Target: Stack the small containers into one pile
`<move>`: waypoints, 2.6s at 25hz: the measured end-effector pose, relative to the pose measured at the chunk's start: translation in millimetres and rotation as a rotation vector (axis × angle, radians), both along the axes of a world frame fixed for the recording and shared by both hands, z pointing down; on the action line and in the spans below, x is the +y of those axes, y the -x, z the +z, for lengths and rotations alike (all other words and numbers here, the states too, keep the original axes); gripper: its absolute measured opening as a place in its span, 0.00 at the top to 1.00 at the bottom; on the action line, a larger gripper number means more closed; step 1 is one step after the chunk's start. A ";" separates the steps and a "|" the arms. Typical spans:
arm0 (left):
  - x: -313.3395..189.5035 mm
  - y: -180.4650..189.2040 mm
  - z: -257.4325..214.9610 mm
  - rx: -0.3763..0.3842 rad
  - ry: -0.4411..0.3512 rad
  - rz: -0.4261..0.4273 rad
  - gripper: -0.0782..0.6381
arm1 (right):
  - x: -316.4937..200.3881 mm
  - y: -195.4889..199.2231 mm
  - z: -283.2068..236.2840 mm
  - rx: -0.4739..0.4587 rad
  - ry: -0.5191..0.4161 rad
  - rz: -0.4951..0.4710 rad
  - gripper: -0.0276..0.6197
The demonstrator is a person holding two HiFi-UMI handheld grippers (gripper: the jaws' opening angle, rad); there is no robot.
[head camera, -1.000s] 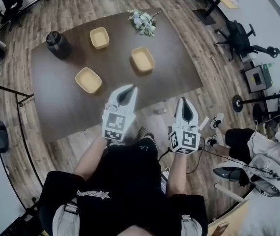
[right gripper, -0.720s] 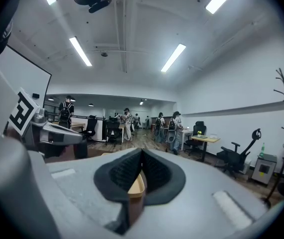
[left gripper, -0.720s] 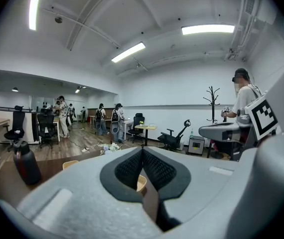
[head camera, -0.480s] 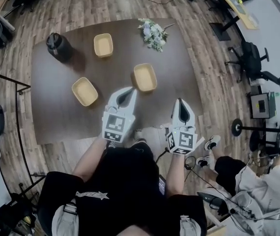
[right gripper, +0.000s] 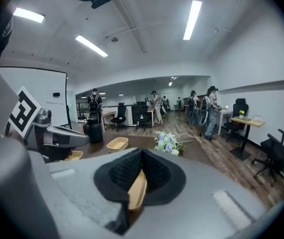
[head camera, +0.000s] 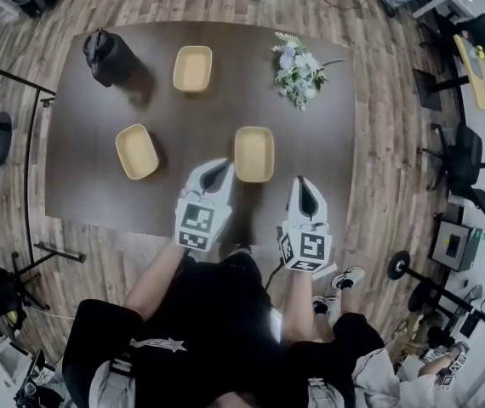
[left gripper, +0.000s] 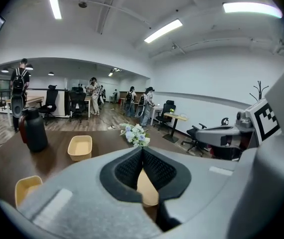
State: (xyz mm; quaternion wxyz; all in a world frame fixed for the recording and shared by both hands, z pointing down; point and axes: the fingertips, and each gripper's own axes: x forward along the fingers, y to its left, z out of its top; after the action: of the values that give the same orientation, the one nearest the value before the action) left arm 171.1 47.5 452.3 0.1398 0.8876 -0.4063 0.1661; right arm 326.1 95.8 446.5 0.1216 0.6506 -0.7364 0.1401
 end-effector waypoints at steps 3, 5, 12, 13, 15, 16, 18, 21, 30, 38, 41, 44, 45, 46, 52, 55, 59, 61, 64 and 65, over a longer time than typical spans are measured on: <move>-9.8 1.0 21.3 -0.018 0.042 -0.045 0.88 | -18.3 5.0 24.0 -0.025 0.047 -0.048 0.95; -14.9 1.7 36.1 -0.027 0.075 -0.070 0.88 | -28.0 8.7 40.4 -0.045 0.081 -0.074 0.95; -20.8 -4.4 98.4 -0.049 0.235 -0.101 0.85 | -43.3 15.0 105.2 -0.082 0.230 -0.106 0.95; -20.3 -4.8 109.9 -0.048 0.274 -0.103 0.78 | -44.6 18.2 115.2 -0.100 0.256 -0.119 0.81; -18.7 -4.5 130.9 -0.039 0.347 -0.114 0.64 | -46.6 22.0 133.1 -0.126 0.297 -0.129 0.68; -17.9 -3.7 139.6 -0.037 0.374 -0.121 0.63 | -47.2 22.1 140.8 -0.125 0.309 -0.125 0.68; -14.8 -2.7 154.4 -0.041 0.416 -0.126 0.57 | -47.0 23.4 155.0 -0.125 0.337 -0.122 0.67; -8.3 -2.5 170.9 -0.051 0.456 -0.120 0.56 | -44.0 28.3 171.1 -0.143 0.377 -0.128 0.66; -10.3 -11.1 194.7 -0.094 0.499 -0.147 0.69 | -48.1 22.3 191.6 -0.185 0.442 -0.171 0.76; -4.0 -9.7 191.1 -0.097 0.499 -0.163 0.79 | -44.1 35.1 187.9 -0.187 0.447 -0.184 0.88; -8.9 -4.8 184.0 -0.099 0.472 -0.172 0.79 | -46.9 39.5 180.9 -0.184 0.431 -0.191 0.89; -13.6 -0.2 174.2 -0.097 0.443 -0.192 0.80 | -51.6 43.4 168.4 -0.192 0.397 -0.200 0.89; -14.2 1.3 169.3 -0.095 0.433 -0.199 0.80 | -53.0 44.7 163.2 -0.194 0.384 -0.204 0.89; -14.7 3.4 163.5 -0.091 0.421 -0.208 0.80 | -54.3 46.6 157.6 -0.194 0.372 -0.209 0.89; -13.6 32.2 127.8 -0.086 0.341 -0.279 0.80 | -58.6 74.2 122.1 -0.196 0.303 -0.262 0.90; -11.0 52.3 108.8 -0.078 0.309 -0.324 0.80 | -59.6 94.0 105.8 -0.198 0.275 -0.297 0.90; -9.2 82.1 89.9 -0.074 0.272 -0.393 0.81 | -64.5 124.0 89.1 -0.201 0.245 -0.359 0.90; -7.9 99.5 83.0 -0.074 0.258 -0.424 0.81 | -66.3 141.5 82.4 -0.205 0.235 -0.388 0.90; -5.5 129.6 72.2 -0.070 0.243 -0.470 0.81 | -67.5 172.0 73.4 -0.204 0.225 -0.429 0.90; -6.0 139.9 69.2 -0.067 0.239 -0.485 0.81 | -68.8 182.4 70.9 -0.203 0.222 -0.441 0.90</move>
State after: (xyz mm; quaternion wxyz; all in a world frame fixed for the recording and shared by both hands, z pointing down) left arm 31.2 41.5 521.5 0.2657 0.7354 -0.5891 0.2039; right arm 143.7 27.0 517.4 0.1454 0.4396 -0.8490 0.2547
